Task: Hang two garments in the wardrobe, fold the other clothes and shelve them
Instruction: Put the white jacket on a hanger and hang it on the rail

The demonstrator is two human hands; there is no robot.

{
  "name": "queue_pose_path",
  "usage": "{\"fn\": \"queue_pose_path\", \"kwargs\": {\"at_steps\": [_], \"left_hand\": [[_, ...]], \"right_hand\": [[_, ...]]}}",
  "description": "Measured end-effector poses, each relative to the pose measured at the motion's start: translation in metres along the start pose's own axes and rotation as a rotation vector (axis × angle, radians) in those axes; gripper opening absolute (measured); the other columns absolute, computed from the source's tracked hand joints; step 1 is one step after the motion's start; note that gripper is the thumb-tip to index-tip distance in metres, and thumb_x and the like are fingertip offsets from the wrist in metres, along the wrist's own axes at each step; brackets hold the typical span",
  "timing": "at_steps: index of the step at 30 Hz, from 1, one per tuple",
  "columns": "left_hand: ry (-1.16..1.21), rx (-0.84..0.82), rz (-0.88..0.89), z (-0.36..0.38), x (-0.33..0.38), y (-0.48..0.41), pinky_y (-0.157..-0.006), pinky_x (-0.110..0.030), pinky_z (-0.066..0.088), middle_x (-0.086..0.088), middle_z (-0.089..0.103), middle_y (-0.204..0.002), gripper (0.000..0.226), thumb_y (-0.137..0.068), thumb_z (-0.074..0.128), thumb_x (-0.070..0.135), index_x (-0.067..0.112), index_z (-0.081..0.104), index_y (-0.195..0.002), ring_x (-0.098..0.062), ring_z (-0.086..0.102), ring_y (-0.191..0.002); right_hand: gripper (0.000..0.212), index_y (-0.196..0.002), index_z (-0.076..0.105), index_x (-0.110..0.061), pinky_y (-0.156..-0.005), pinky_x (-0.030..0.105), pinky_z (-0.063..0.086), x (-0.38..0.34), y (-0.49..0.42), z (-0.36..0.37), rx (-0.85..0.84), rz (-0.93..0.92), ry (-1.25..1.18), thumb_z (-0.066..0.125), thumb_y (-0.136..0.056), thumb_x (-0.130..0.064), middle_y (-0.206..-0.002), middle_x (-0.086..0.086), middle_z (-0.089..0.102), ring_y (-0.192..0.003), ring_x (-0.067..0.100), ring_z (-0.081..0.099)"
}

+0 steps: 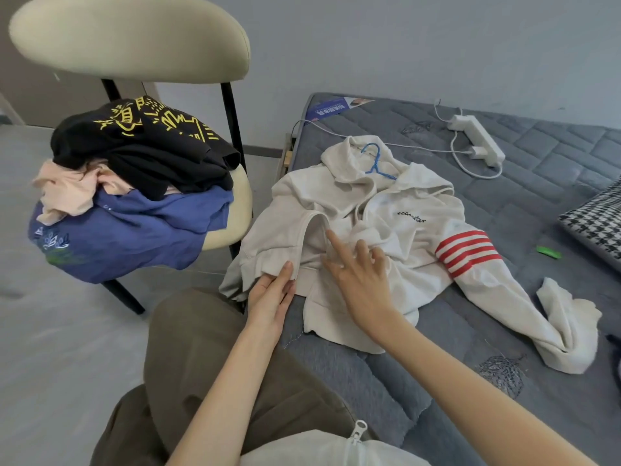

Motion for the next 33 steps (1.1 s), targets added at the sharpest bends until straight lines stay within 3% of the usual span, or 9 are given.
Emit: {"fn": "queue_pose_path", "kwargs": {"at_steps": [2,5,9,12,16,20,26,29,33], "left_hand": [[0.005,0.018,0.001,-0.001,0.001,-0.001,-0.08,-0.02,0.048,0.007,0.067,-0.091,0.008,-0.089,0.064,0.015,0.02,0.066,-0.094,-0.006,0.06,-0.088],[0.012,0.029,-0.001,-0.002,0.001,-0.002,-0.081,-0.019,0.047,0.007,0.065,-0.09,0.009,-0.089,0.063,0.015,0.02,0.066,-0.095,-0.005,0.059,-0.086],[0.004,0.034,0.002,-0.002,0.002,-0.002,-0.078,-0.019,0.048,0.008,0.065,-0.086,0.007,-0.09,0.063,0.015,0.021,0.066,-0.093,-0.004,0.059,-0.082],[-0.007,0.046,0.002,-0.002,0.003,-0.001,-0.078,-0.019,0.048,0.006,0.063,-0.084,0.005,-0.089,0.063,0.016,0.019,0.065,-0.092,-0.005,0.058,-0.081],[-0.015,0.05,0.001,-0.003,0.004,0.0,-0.078,-0.018,0.048,0.008,0.062,-0.079,0.004,-0.089,0.063,0.016,0.02,0.064,-0.089,-0.003,0.056,-0.077],[-0.025,0.047,-0.016,-0.005,0.004,-0.001,-0.068,-0.015,0.05,0.013,0.065,-0.066,0.005,-0.087,0.066,0.016,0.02,0.064,-0.085,0.0,0.059,-0.068],[0.035,-0.035,-0.078,-0.003,-0.001,-0.001,-0.064,-0.017,0.055,0.003,0.07,-0.073,0.002,-0.083,0.069,0.012,0.013,0.068,-0.083,-0.007,0.067,-0.071],[0.033,-0.094,-0.102,0.001,-0.001,0.0,-0.061,-0.018,0.054,-0.001,0.072,-0.072,0.009,-0.075,0.073,0.014,0.015,0.075,-0.066,-0.008,0.07,-0.07],[0.007,-0.1,-0.107,0.002,-0.001,0.001,-0.06,-0.017,0.053,0.0,0.071,-0.067,0.013,-0.064,0.077,0.019,0.017,0.072,-0.053,-0.006,0.069,-0.066]], "right_hand": [[0.029,-0.091,0.071,-0.034,-0.098,0.043,0.027,-0.003,0.004,0.007,-0.001,-0.007,0.059,0.055,-0.077,-0.015,-0.153,-0.008,0.032,-0.123,0.032,0.052],[0.038,-0.104,0.064,-0.022,-0.11,0.053,0.011,-0.008,0.013,0.016,-0.135,0.01,-0.118,0.035,-0.087,-0.004,-0.161,-0.003,0.005,-0.14,0.052,0.002],[0.03,-0.101,0.068,-0.027,-0.111,0.059,0.018,-0.021,0.031,0.01,-0.074,-0.079,-0.142,0.073,-0.072,-0.029,-0.152,0.001,0.037,-0.138,0.048,0.026],[0.045,-0.127,0.056,-0.022,-0.115,0.054,0.002,-0.034,0.038,0.029,-0.17,-0.273,-0.224,0.059,-0.086,-0.041,-0.148,0.002,0.038,-0.139,0.034,0.03],[0.042,-0.123,0.06,-0.024,-0.095,0.038,0.039,-0.036,0.036,0.042,-0.112,-0.299,-0.297,0.063,-0.083,-0.034,-0.122,-0.002,0.059,-0.1,0.022,0.06],[0.025,-0.097,0.073,-0.021,-0.07,0.031,0.036,-0.023,0.034,0.042,0.184,-0.23,-0.495,0.076,-0.073,-0.017,-0.089,-0.002,0.065,-0.073,0.02,0.06],[0.012,-0.088,0.077,-0.019,-0.051,0.023,0.034,0.012,0.035,0.014,0.464,0.223,-0.813,0.068,-0.08,-0.016,-0.052,-0.011,0.046,-0.046,0.007,0.041],[0.015,-0.095,0.076,-0.028,-0.05,0.012,0.033,0.017,0.037,0.011,0.263,0.422,-1.158,0.069,-0.086,-0.018,-0.043,-0.014,0.046,-0.041,0.002,0.041],[0.018,-0.099,0.072,-0.016,-0.053,0.019,0.049,0.01,0.037,0.014,-0.155,0.576,-1.68,0.057,-0.091,-0.008,-0.077,-0.003,0.074,-0.054,0.011,0.061]]}}
Point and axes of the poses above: each hand's wrist, its own y-axis away from the middle knuckle, its own z-axis out of the palm, x = y × z, the point moved 3 cm from there along -y, towards the middle knuckle
